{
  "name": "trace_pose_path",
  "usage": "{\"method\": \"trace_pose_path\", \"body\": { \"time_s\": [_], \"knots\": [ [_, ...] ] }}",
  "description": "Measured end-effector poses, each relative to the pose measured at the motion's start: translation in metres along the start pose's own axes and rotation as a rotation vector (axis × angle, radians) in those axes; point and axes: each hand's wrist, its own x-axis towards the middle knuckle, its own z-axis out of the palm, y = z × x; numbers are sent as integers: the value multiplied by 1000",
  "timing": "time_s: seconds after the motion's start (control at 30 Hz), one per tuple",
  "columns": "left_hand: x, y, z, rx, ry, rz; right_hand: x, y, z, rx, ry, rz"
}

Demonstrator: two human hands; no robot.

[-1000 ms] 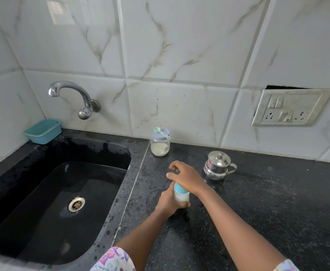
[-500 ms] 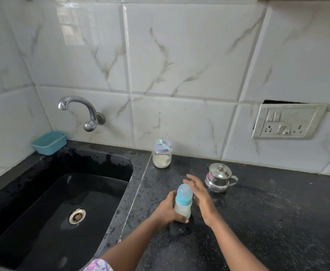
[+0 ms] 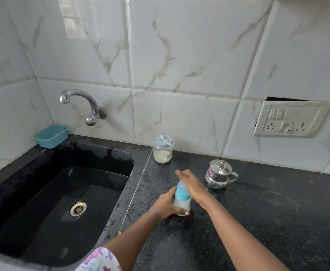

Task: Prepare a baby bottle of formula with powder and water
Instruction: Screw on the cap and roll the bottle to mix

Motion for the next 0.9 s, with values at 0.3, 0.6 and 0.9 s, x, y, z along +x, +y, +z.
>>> {"method": "trace_pose_path", "body": {
  "time_s": [0.3,0.6,0.9],
  "knots": [
    [2,20,-16,-353,-115,-29,-11,53,-15,500,-191,-40],
    [5,20,-20,-562,-167,-89,-2,50,-30,274,-238,-89],
    [12,-4,-11,-669,49,-78,2,69,-33,756,-70,27]
  ]
}}
